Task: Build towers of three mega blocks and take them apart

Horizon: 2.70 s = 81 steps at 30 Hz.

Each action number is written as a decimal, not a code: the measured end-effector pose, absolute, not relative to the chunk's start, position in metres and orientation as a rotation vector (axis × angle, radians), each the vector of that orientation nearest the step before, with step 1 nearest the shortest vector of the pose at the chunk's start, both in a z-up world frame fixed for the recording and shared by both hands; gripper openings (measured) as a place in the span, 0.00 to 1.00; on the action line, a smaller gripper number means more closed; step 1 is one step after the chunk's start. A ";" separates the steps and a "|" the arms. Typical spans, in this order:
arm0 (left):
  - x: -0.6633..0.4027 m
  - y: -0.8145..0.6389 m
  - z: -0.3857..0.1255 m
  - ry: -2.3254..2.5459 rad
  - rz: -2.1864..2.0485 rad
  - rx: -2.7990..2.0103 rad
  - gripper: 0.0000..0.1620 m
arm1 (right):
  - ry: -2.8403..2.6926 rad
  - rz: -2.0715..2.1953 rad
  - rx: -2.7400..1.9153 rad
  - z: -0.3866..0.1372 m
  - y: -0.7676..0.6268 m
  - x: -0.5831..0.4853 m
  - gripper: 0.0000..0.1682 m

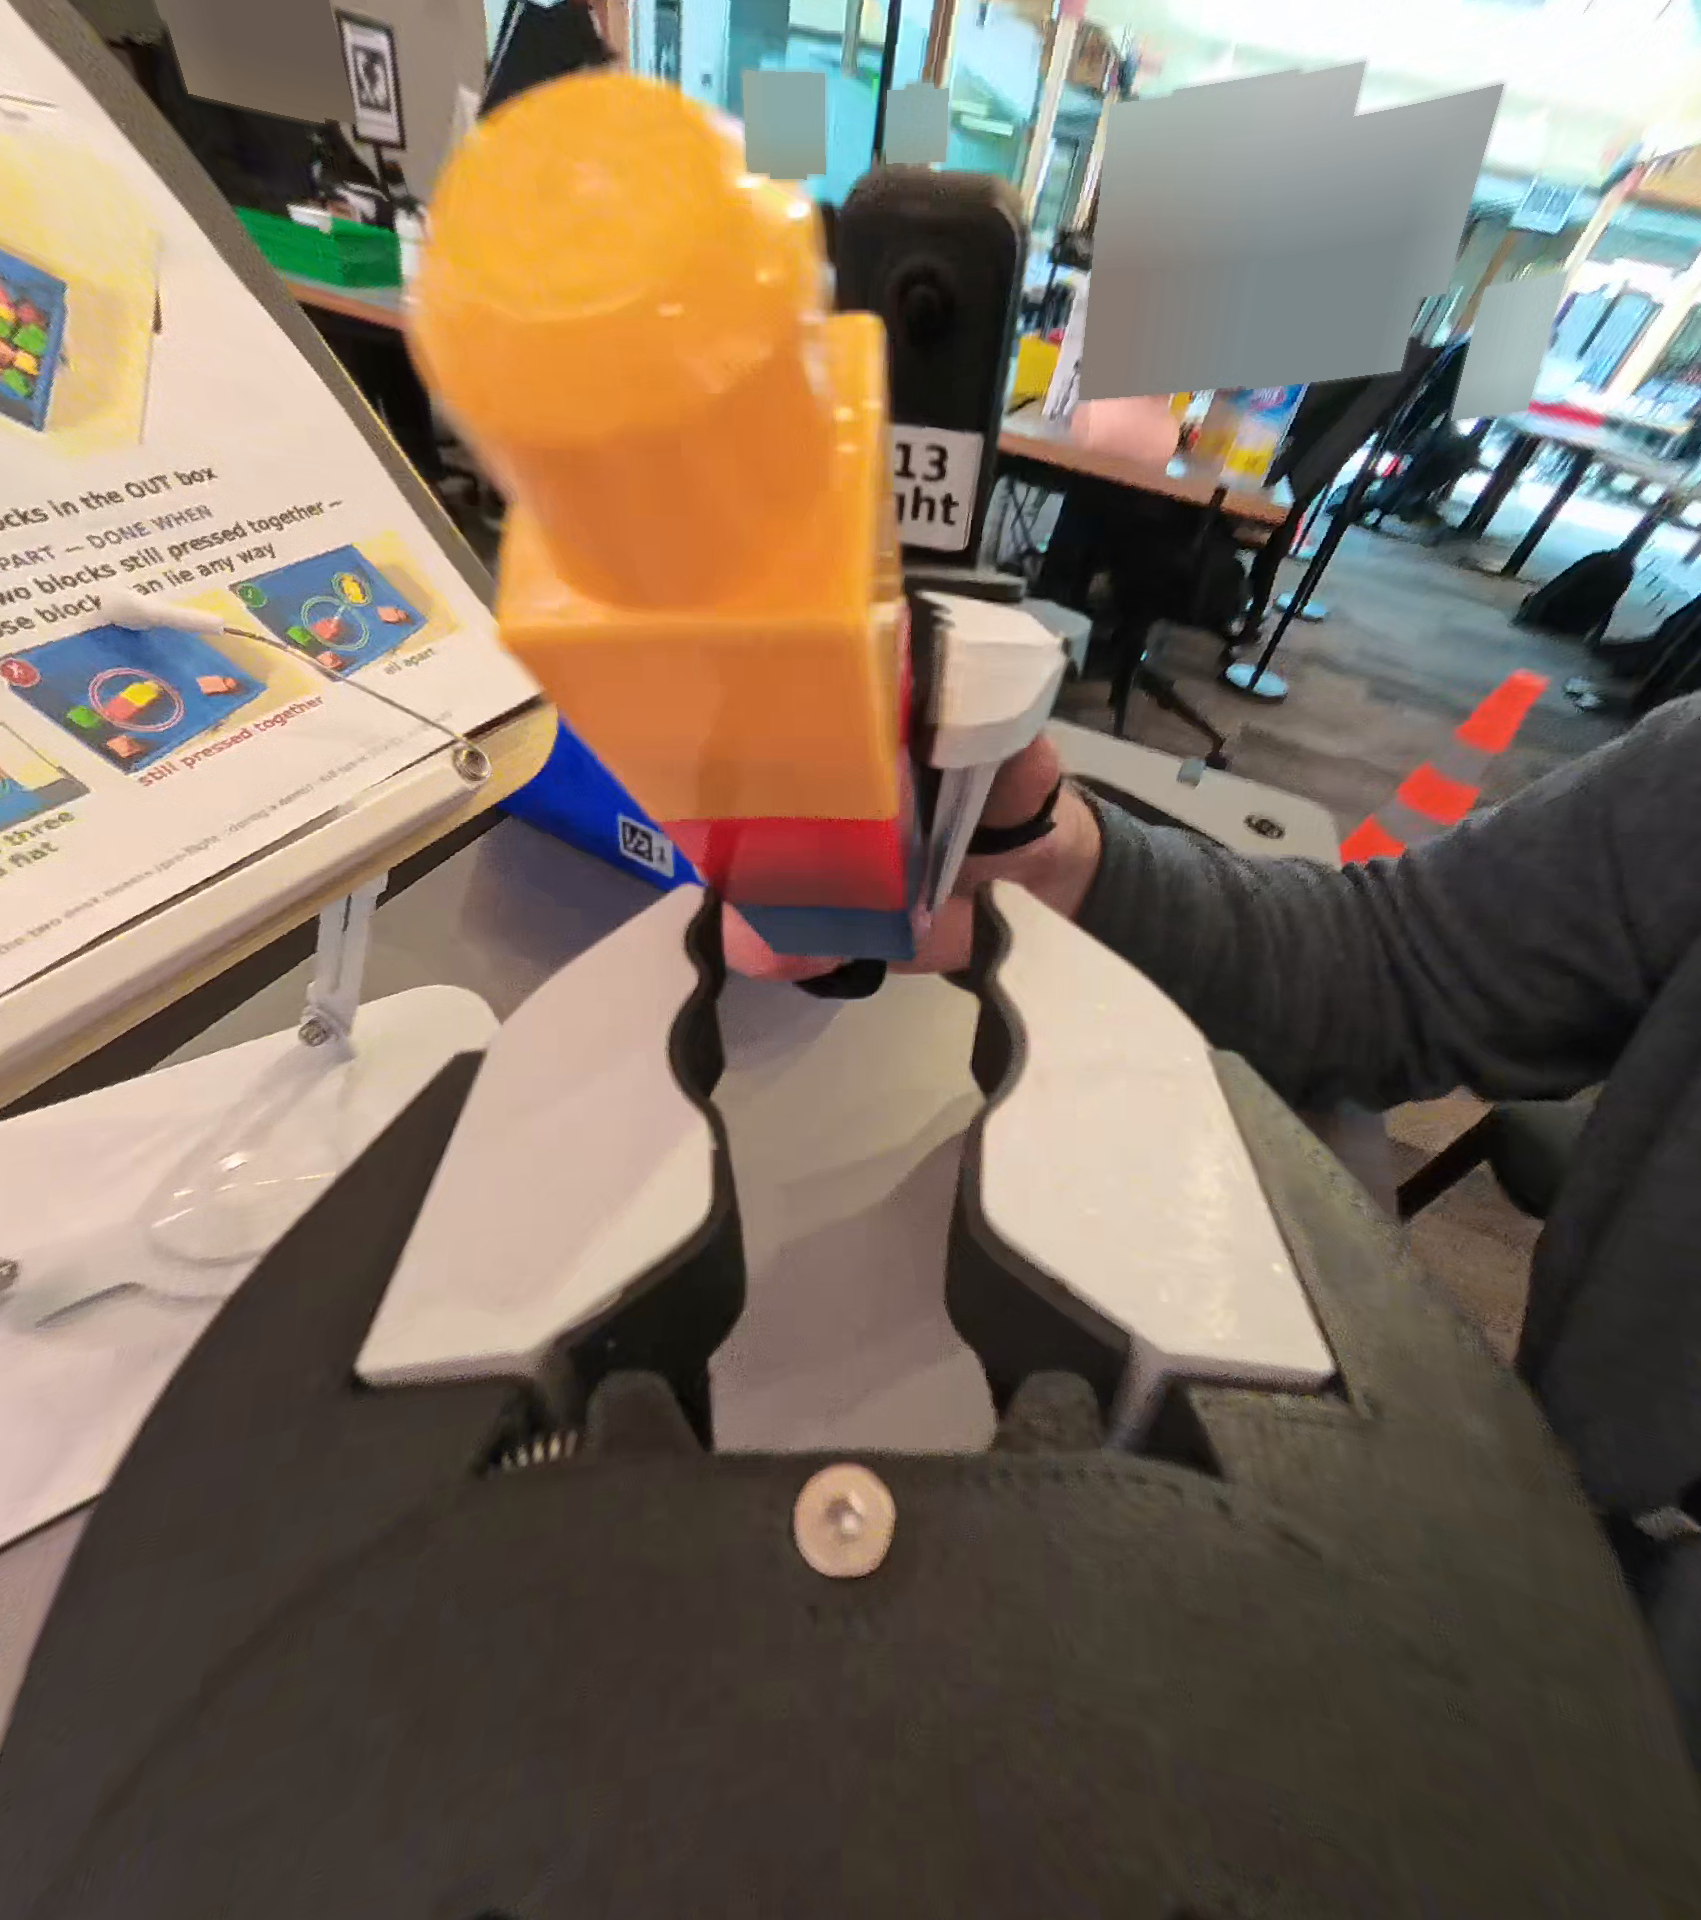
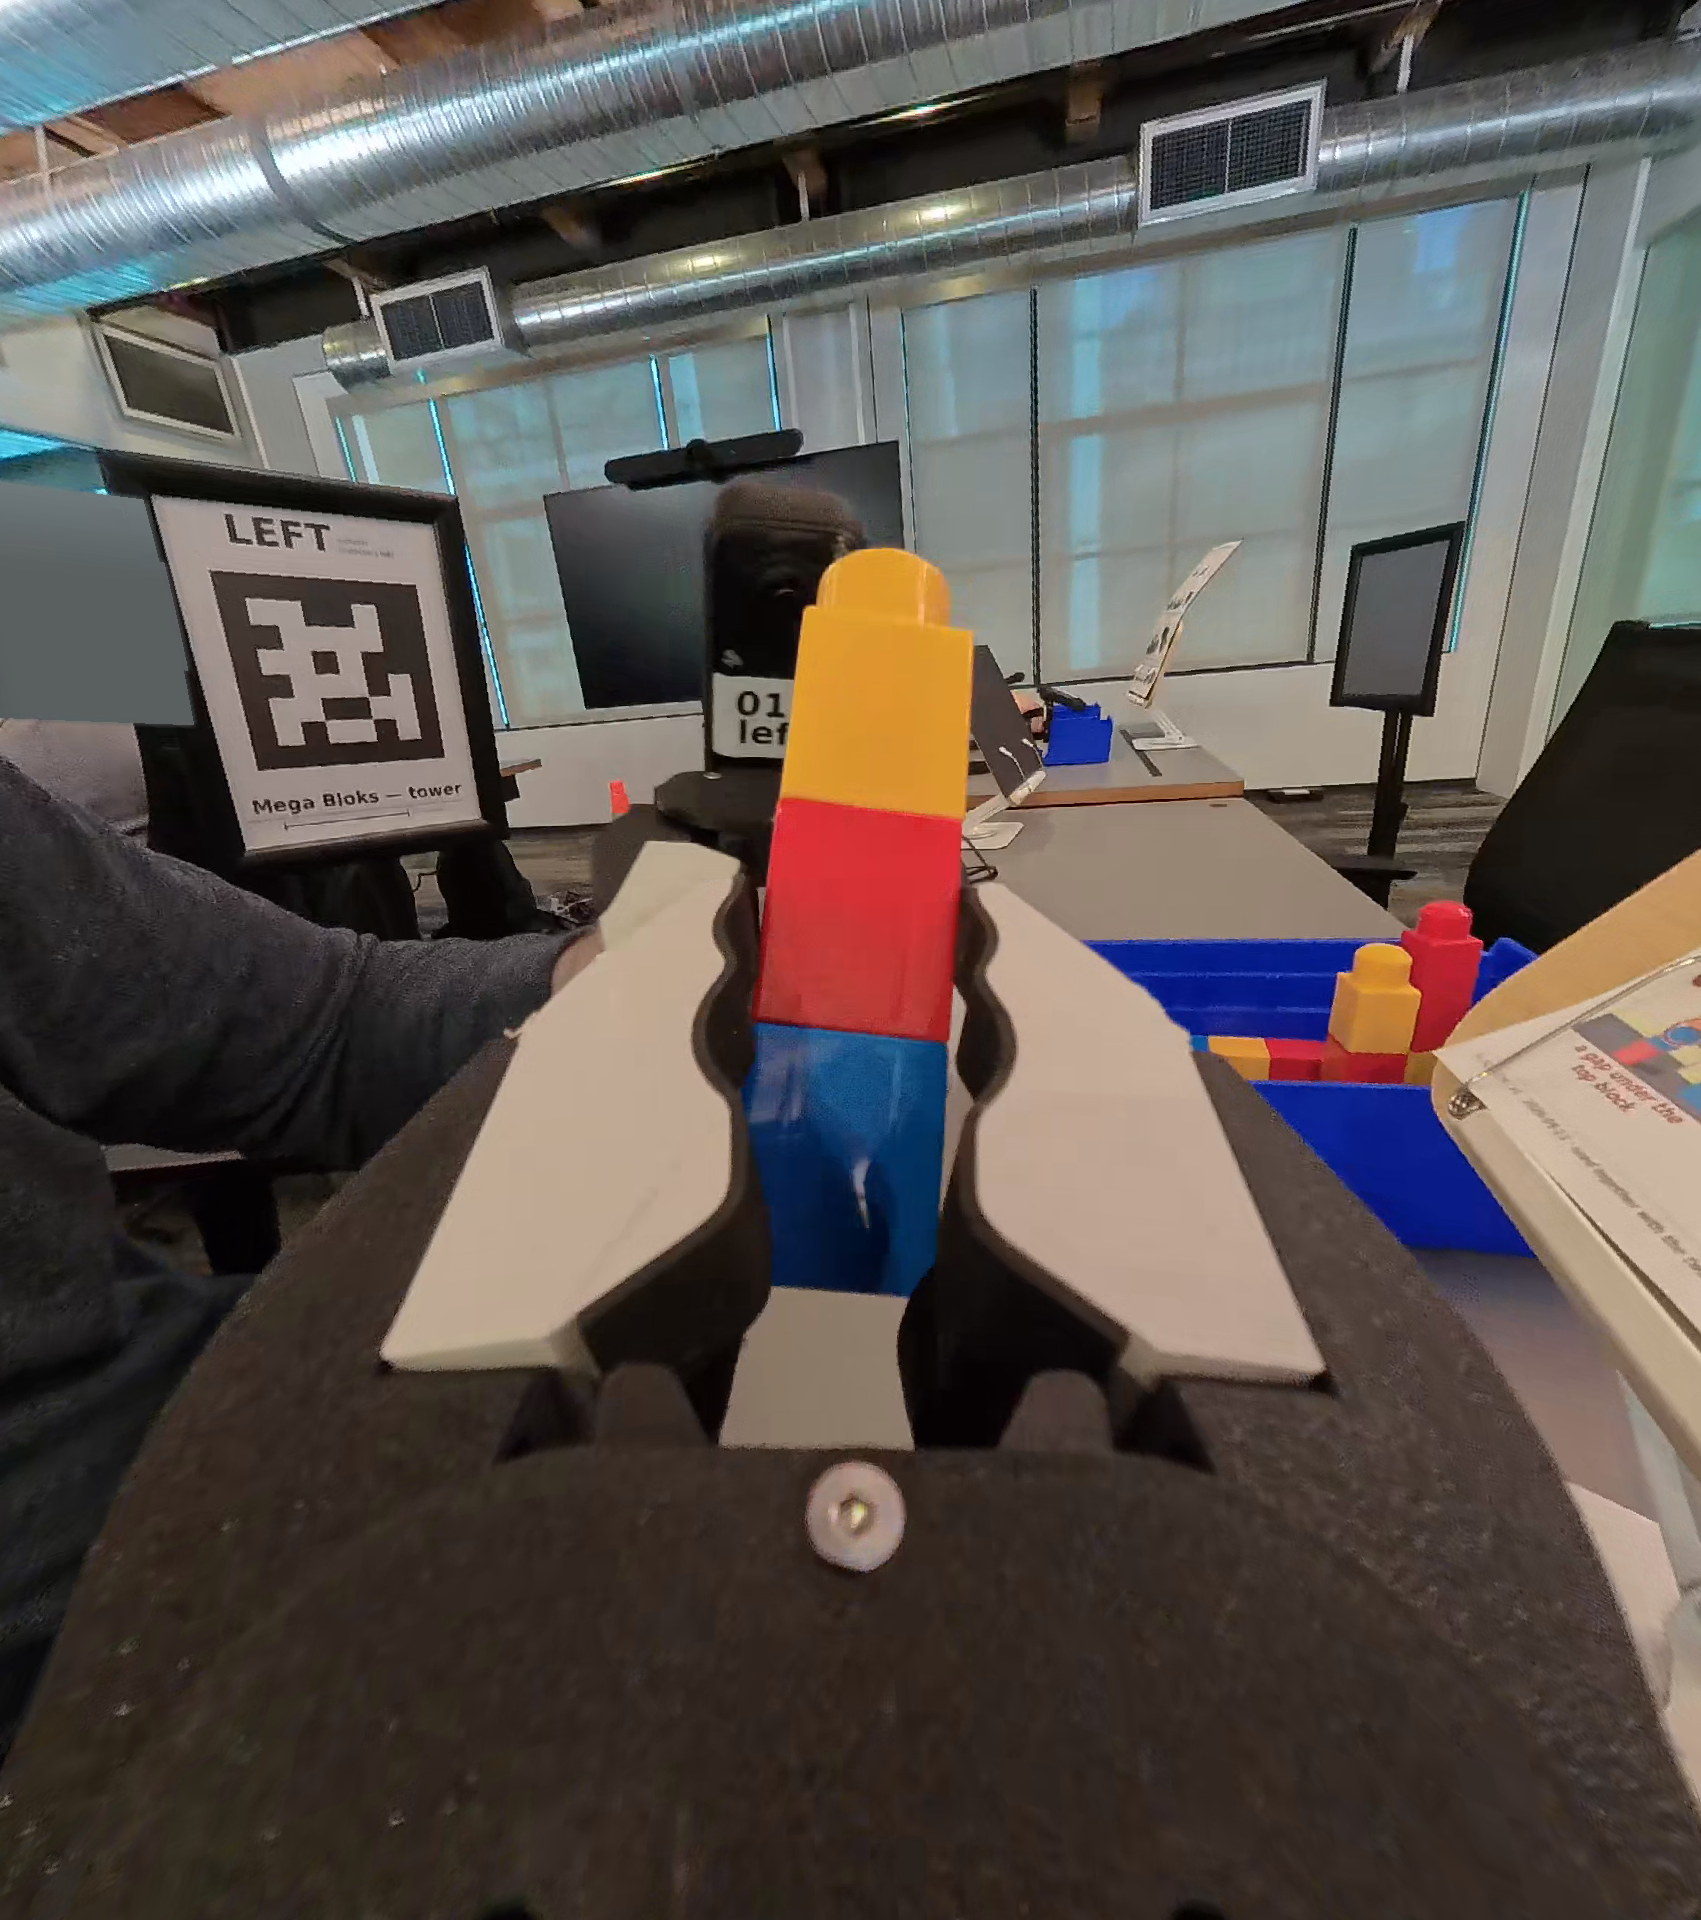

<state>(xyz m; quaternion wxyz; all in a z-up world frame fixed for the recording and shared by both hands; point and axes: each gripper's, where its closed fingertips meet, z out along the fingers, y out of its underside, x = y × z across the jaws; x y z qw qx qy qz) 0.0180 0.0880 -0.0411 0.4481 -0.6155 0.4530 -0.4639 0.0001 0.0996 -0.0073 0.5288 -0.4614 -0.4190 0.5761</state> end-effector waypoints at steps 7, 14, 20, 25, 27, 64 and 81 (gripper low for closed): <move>0.016 0.097 -0.033 1.047 -1.217 -1.493 0.20 | -1.006 1.337 -1.086 -0.007 0.101 0.003 0.21; 0.019 0.097 -0.031 1.042 -1.182 -1.474 0.22 | -1.047 1.314 -1.094 -0.012 0.096 -0.004 0.21; 0.017 0.096 -0.036 1.086 -1.156 -1.491 0.22 | -1.086 1.288 -1.121 -0.016 0.095 -0.005 0.21; 0.015 0.094 -0.054 1.247 -1.048 -1.576 0.22 | -1.134 1.290 -1.207 -0.020 0.099 0.004 0.27; 0.016 0.093 -0.064 1.313 -0.977 -1.627 0.22 | -1.179 1.227 -1.223 -0.019 0.097 0.007 0.31; 0.016 0.094 -0.115 1.464 -0.744 -1.811 0.22 | -0.408 0.370 -1.987 -0.070 0.211 0.332 0.33; 0.028 0.088 -0.102 1.552 -0.685 -1.785 0.22 | -1.506 0.994 -1.529 -0.070 0.082 0.008 0.24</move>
